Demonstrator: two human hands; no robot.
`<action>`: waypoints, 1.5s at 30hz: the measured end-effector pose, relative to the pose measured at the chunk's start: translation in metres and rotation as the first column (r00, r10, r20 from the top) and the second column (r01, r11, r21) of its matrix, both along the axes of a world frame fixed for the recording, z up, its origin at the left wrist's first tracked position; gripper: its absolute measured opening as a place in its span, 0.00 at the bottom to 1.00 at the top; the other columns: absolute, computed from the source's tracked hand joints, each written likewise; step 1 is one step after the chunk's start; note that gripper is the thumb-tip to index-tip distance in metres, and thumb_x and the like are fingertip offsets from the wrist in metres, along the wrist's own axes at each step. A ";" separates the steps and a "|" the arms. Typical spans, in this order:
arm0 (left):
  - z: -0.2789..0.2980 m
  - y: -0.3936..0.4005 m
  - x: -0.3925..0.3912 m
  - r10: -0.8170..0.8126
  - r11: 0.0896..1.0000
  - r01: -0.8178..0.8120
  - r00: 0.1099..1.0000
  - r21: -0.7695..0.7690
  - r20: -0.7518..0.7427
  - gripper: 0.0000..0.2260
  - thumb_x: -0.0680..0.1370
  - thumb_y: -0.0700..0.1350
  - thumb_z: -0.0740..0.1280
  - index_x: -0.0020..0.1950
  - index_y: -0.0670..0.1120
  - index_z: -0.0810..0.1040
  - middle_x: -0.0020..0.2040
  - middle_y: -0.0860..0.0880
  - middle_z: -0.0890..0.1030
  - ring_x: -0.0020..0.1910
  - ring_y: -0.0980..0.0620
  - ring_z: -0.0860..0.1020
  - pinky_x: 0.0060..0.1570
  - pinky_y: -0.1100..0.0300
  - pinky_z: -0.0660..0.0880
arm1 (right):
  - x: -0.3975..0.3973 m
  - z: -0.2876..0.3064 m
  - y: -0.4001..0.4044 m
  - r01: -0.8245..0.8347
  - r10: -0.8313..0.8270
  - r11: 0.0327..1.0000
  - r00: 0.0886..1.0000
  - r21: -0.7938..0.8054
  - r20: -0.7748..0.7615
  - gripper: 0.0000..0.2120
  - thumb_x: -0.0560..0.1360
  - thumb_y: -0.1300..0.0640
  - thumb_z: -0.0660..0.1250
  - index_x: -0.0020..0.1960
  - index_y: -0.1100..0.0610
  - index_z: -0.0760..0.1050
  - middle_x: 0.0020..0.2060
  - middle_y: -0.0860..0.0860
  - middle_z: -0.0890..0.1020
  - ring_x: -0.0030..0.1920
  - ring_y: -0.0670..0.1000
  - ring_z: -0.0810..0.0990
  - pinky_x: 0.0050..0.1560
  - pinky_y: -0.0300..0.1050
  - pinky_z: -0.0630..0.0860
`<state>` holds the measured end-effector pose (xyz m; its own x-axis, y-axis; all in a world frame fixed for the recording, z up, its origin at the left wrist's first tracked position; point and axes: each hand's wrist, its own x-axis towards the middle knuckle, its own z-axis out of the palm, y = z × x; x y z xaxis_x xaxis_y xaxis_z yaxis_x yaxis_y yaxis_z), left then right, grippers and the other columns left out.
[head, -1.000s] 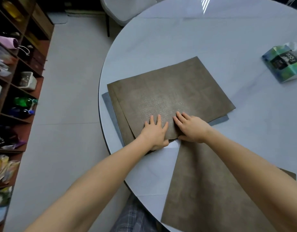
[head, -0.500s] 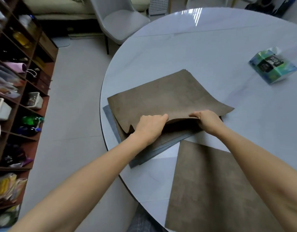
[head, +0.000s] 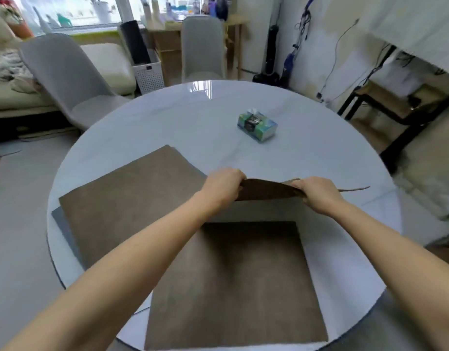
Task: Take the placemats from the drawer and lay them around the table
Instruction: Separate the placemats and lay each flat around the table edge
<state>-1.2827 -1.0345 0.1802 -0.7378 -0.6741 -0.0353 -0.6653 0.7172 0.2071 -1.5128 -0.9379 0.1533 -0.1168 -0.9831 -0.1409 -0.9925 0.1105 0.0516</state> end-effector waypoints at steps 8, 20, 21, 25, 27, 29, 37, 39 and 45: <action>0.001 0.125 -0.187 -0.048 0.998 0.049 0.998 -0.028 0.028 0.09 0.79 0.43 0.62 0.55 0.45 0.81 0.54 0.41 0.81 0.55 0.39 0.79 0.45 0.54 0.73 | -0.176 -0.005 0.156 0.183 -0.181 0.978 0.983 -0.097 0.021 0.09 0.74 0.60 0.61 0.50 0.52 0.77 0.44 0.53 0.82 0.46 0.58 0.80 0.40 0.47 0.74; -0.052 0.117 -0.283 0.139 0.989 -0.140 0.990 -0.052 -0.023 0.10 0.77 0.38 0.59 0.48 0.51 0.76 0.47 0.47 0.82 0.49 0.42 0.79 0.36 0.57 0.64 | -0.291 -0.027 0.125 -0.077 0.070 0.992 0.994 0.101 0.078 0.07 0.77 0.56 0.60 0.50 0.53 0.76 0.48 0.53 0.82 0.50 0.56 0.79 0.45 0.49 0.75; -0.060 0.108 -0.290 0.168 0.985 -0.169 0.985 -0.032 -0.035 0.11 0.77 0.37 0.59 0.47 0.51 0.76 0.47 0.47 0.82 0.49 0.42 0.79 0.36 0.57 0.64 | -0.297 -0.031 0.112 -0.103 0.096 0.988 0.993 0.115 0.071 0.07 0.78 0.56 0.59 0.51 0.53 0.76 0.49 0.53 0.82 0.51 0.56 0.79 0.46 0.49 0.75; -0.074 0.066 -0.313 0.276 0.960 -0.273 0.960 0.057 -0.045 0.11 0.76 0.35 0.58 0.43 0.50 0.73 0.47 0.46 0.82 0.49 0.42 0.79 0.36 0.57 0.66 | -0.316 -0.038 0.058 -0.175 0.170 0.978 0.984 0.114 0.051 0.09 0.78 0.57 0.58 0.51 0.54 0.77 0.50 0.54 0.82 0.52 0.57 0.79 0.43 0.47 0.72; -0.074 0.048 -0.316 0.327 0.943 -0.323 0.943 0.076 -0.055 0.11 0.76 0.36 0.58 0.41 0.51 0.72 0.47 0.46 0.82 0.48 0.42 0.79 0.37 0.57 0.66 | -0.321 -0.034 0.028 -0.209 0.206 0.973 0.978 0.098 0.038 0.08 0.78 0.59 0.58 0.50 0.55 0.76 0.49 0.53 0.82 0.51 0.57 0.79 0.40 0.44 0.67; -0.071 0.030 -0.312 0.390 0.920 -0.384 0.919 0.079 -0.067 0.11 0.77 0.37 0.57 0.43 0.51 0.74 0.47 0.47 0.82 0.47 0.42 0.79 0.38 0.57 0.67 | -0.322 -0.025 -0.005 -0.260 0.259 0.964 0.966 0.048 0.027 0.08 0.77 0.61 0.58 0.48 0.54 0.76 0.47 0.53 0.82 0.49 0.56 0.79 0.39 0.43 0.64; -0.034 -0.013 -0.287 0.697 0.699 -0.716 0.679 0.006 -0.230 0.12 0.81 0.42 0.56 0.49 0.52 0.78 0.47 0.48 0.83 0.47 0.43 0.80 0.40 0.54 0.73 | -0.292 0.023 -0.132 -0.501 0.497 0.854 0.865 -0.143 -0.066 0.10 0.77 0.63 0.55 0.55 0.57 0.71 0.48 0.56 0.80 0.48 0.60 0.80 0.38 0.48 0.67; -0.022 -0.012 -0.289 0.753 0.623 -0.782 0.600 -0.003 -0.271 0.11 0.80 0.42 0.57 0.49 0.52 0.77 0.48 0.49 0.83 0.49 0.43 0.80 0.41 0.54 0.73 | -0.289 0.030 -0.153 -0.545 0.538 0.812 0.838 -0.209 -0.093 0.13 0.78 0.63 0.55 0.60 0.56 0.70 0.50 0.56 0.80 0.49 0.61 0.80 0.39 0.49 0.69; 0.011 0.014 -0.316 0.793 0.400 -0.911 0.399 -0.099 -0.460 0.15 0.80 0.43 0.57 0.59 0.57 0.78 0.55 0.55 0.82 0.54 0.49 0.79 0.47 0.53 0.76 | -0.297 0.049 -0.172 -0.639 0.643 0.666 0.754 -0.384 -0.139 0.17 0.75 0.68 0.55 0.62 0.59 0.70 0.51 0.59 0.79 0.48 0.62 0.79 0.35 0.49 0.64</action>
